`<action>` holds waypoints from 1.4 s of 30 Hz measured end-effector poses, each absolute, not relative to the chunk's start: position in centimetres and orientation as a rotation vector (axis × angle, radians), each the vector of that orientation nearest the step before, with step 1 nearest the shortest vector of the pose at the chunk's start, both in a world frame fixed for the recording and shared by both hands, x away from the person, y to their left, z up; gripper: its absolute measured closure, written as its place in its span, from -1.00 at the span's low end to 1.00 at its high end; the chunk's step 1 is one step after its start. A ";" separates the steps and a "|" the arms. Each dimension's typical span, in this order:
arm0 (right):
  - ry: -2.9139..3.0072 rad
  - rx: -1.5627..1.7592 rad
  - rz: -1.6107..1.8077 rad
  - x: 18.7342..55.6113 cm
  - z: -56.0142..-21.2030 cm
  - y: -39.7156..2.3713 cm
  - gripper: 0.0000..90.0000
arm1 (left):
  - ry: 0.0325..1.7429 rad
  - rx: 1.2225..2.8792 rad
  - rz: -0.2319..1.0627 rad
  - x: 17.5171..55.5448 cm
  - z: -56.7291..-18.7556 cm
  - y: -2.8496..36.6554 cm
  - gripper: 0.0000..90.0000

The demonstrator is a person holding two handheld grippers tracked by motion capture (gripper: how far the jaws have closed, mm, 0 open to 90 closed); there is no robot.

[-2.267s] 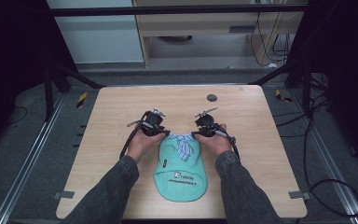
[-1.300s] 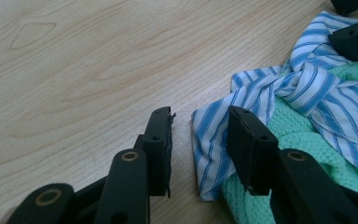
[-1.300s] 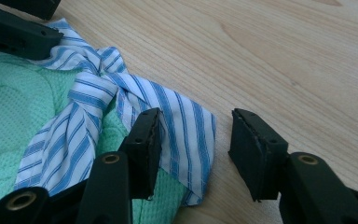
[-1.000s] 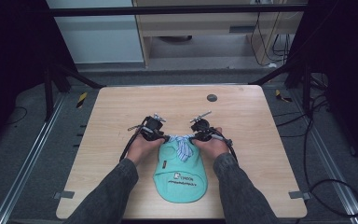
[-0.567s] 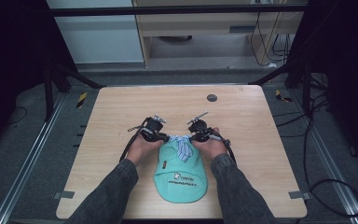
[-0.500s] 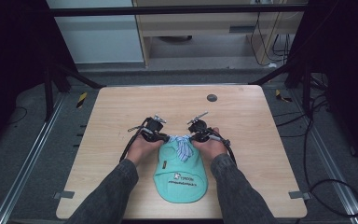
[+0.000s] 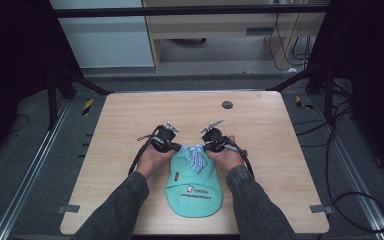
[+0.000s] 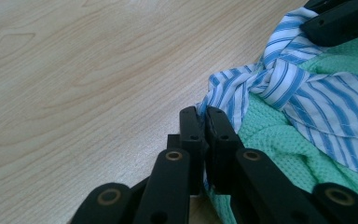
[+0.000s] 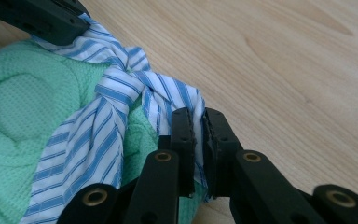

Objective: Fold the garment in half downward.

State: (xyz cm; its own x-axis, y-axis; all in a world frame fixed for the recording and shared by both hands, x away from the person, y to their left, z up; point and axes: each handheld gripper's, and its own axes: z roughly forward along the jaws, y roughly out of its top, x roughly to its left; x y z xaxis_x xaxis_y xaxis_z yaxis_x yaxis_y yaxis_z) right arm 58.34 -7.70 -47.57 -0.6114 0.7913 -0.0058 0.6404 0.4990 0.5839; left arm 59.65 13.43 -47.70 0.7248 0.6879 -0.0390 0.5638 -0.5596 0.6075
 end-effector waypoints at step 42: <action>2.438 0.959 0.888 55.4 -41.6 -9.4 0.86 | 0.708 2.339 0.380 57.4 -40.8 13.3 0.94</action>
State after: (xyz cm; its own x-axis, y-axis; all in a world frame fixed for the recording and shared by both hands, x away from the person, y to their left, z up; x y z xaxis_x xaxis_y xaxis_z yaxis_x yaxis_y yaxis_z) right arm 55.38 -9.41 -41.58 -0.6984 0.7075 -0.1079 0.4724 0.5690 0.6731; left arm 57.39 13.29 -40.75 0.8115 0.5787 0.0817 0.3884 -0.6384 0.6645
